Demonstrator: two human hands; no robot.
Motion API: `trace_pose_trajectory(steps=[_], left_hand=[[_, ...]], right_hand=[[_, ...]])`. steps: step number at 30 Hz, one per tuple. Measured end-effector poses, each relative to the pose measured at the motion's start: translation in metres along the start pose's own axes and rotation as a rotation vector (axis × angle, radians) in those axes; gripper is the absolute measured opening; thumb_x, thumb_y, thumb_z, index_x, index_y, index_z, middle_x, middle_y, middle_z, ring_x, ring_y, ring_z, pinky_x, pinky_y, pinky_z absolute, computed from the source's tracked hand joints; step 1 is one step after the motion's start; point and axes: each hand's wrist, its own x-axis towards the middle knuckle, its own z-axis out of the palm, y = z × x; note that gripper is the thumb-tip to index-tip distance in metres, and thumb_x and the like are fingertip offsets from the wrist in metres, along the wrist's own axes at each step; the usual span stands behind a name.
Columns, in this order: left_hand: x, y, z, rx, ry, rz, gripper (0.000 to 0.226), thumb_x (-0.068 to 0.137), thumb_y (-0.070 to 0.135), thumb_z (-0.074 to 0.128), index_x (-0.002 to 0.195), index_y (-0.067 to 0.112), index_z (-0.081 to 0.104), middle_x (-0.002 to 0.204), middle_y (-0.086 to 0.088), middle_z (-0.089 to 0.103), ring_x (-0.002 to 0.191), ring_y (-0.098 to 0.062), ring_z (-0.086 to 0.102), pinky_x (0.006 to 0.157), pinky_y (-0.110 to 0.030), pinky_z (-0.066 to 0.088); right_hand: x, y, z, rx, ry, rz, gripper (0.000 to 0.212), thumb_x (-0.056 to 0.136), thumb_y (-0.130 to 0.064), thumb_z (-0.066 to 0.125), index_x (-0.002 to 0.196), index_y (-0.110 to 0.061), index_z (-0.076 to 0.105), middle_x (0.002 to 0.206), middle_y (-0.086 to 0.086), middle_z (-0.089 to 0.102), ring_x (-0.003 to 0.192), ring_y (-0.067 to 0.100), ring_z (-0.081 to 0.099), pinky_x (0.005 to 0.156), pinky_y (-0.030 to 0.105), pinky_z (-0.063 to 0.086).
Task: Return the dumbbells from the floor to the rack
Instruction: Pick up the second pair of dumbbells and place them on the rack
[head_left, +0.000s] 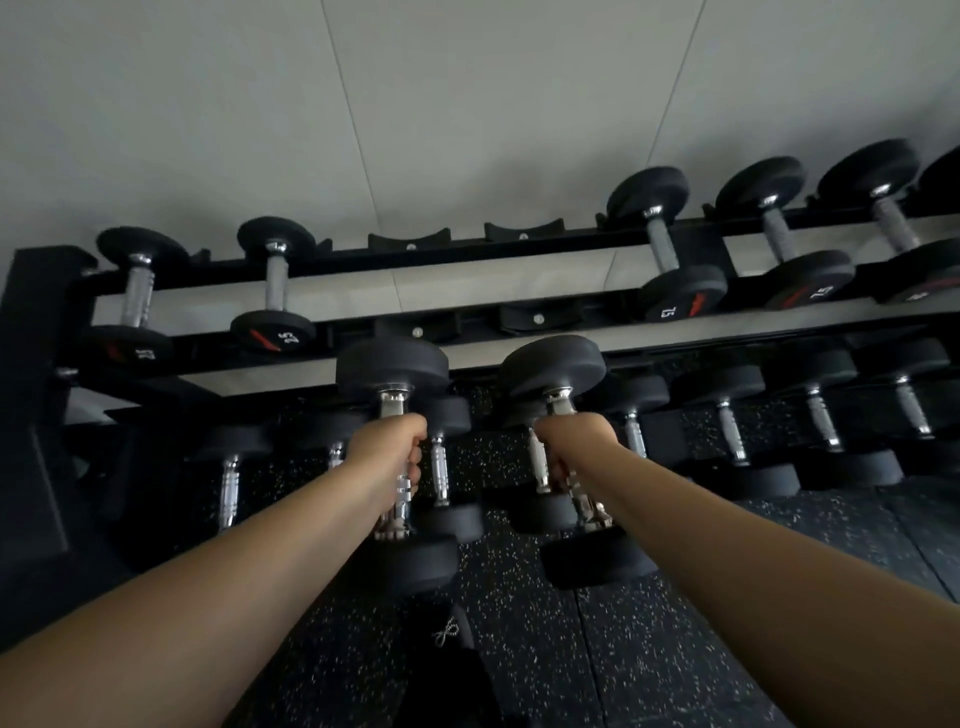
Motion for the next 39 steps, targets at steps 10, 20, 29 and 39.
trace_pose_trajectory(steps=[10,20,29,39], left_hand=[[0.106,0.109,0.007,-0.007,-0.032,0.003,0.013,0.073,0.011,0.058,0.064,0.013,0.048,0.042,-0.002,0.042,0.031,-0.016,0.034,0.037,-0.02,0.03],[0.198,0.171,0.04,-0.037,0.055,-0.02,0.015,0.069,0.009,0.056,0.061,0.013,0.043,0.043,-0.003,0.037,0.031,-0.016,0.029,0.037,-0.02,0.025],[0.25,0.185,0.056,-0.091,0.134,-0.125,0.016,0.072,0.009,0.056,0.061,0.013,0.046,0.036,0.001,0.04,0.029,-0.013,0.032,0.035,-0.017,0.028],[0.271,0.204,0.065,-0.037,0.125,-0.104,0.02,0.068,0.008,0.053,0.057,0.016,0.038,0.045,-0.002,0.036,0.035,-0.015,0.026,0.038,-0.02,0.022]], right_hand=[[0.084,-0.118,0.001,0.067,0.014,-0.037,0.016,0.073,-0.012,0.056,0.06,-0.009,0.049,0.045,0.005,0.046,0.032,0.018,0.04,0.039,0.019,0.034],[0.194,-0.2,-0.004,0.021,-0.052,-0.07,0.012,0.071,-0.015,0.057,0.063,-0.009,0.051,0.051,0.007,0.049,0.042,0.022,0.043,0.044,0.026,0.037],[0.257,-0.219,0.006,0.047,-0.134,-0.025,0.013,0.069,-0.018,0.061,0.062,-0.009,0.053,0.037,0.0,0.046,0.029,0.016,0.04,0.042,0.025,0.036],[0.268,-0.243,0.013,0.024,-0.151,-0.065,0.008,0.069,-0.015,0.06,0.073,-0.009,0.057,0.049,0.001,0.049,0.031,0.013,0.041,0.039,0.024,0.038]])
